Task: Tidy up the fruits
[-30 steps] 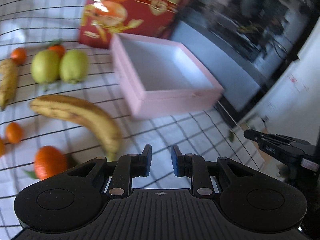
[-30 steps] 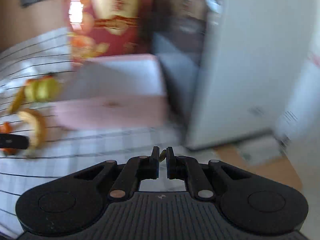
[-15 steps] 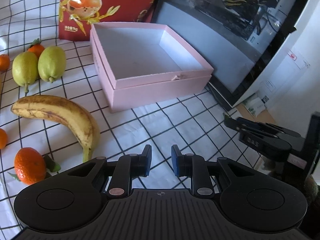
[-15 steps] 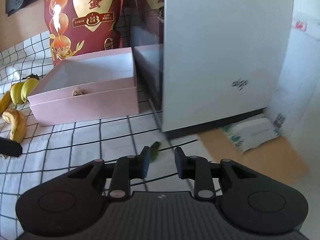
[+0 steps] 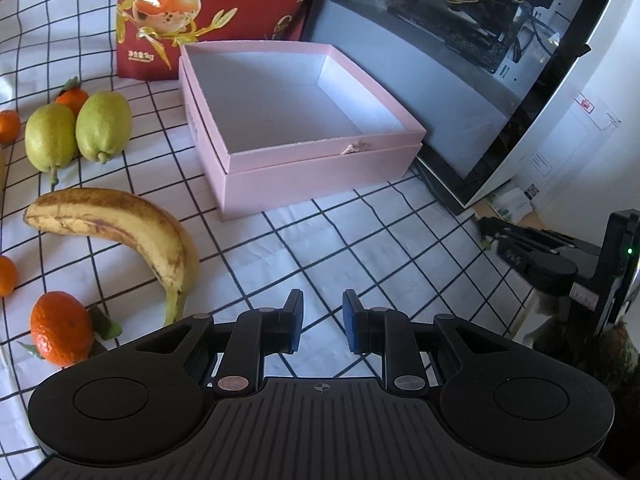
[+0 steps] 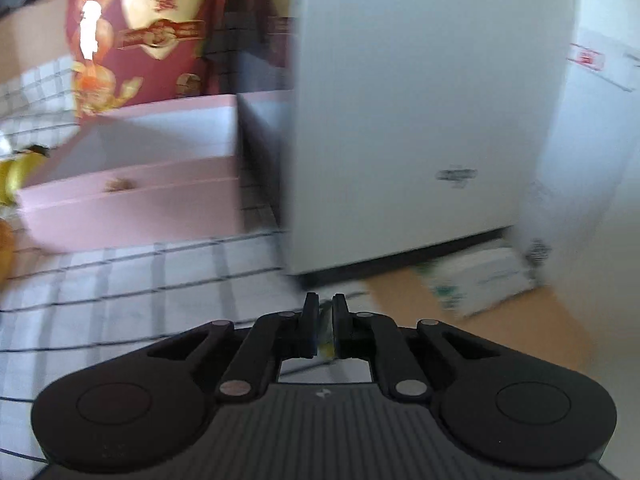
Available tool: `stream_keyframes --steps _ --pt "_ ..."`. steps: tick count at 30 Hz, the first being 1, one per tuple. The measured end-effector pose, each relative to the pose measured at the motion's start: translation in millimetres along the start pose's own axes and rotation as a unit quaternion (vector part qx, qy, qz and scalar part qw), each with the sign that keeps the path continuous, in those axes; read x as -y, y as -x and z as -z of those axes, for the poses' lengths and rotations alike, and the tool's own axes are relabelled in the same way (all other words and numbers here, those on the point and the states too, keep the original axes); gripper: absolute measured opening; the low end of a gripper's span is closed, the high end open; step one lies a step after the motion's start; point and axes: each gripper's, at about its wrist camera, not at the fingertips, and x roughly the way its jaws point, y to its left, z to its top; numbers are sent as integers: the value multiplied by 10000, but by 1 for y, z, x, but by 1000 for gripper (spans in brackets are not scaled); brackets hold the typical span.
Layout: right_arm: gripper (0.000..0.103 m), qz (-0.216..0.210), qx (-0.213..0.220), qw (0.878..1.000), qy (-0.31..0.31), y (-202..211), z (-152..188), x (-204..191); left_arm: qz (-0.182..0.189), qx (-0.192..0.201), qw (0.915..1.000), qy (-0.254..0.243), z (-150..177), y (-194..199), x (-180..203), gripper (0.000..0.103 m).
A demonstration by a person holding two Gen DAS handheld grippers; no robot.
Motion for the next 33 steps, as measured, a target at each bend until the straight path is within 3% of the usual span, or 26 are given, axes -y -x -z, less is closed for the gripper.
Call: stream_keyframes --steps 5,9,20,22,25,29,33 --pt "11 -419 262 9987 -101 20 4 24 -15 22 10000 55 0 1 -3 24" --pt "29 -603 165 9976 283 25 13 14 -23 25 10000 81 0 0 -3 24" --pt "33 109 38 9997 230 8 11 34 -67 3 9999 94 3 2 -5 24" --pt "34 -67 64 9998 150 14 9 32 -84 20 9999 118 3 3 -6 24" --pt "51 -344 84 9992 204 22 8 15 -148 73 9997 196 5 5 -9 24" --pt "54 -962 180 9936 556 35 6 -25 -362 210 9985 358 6 11 -17 24" --pt "57 -1579 380 9806 1099 50 1 -71 -858 452 9928 697 10 24 -34 24"
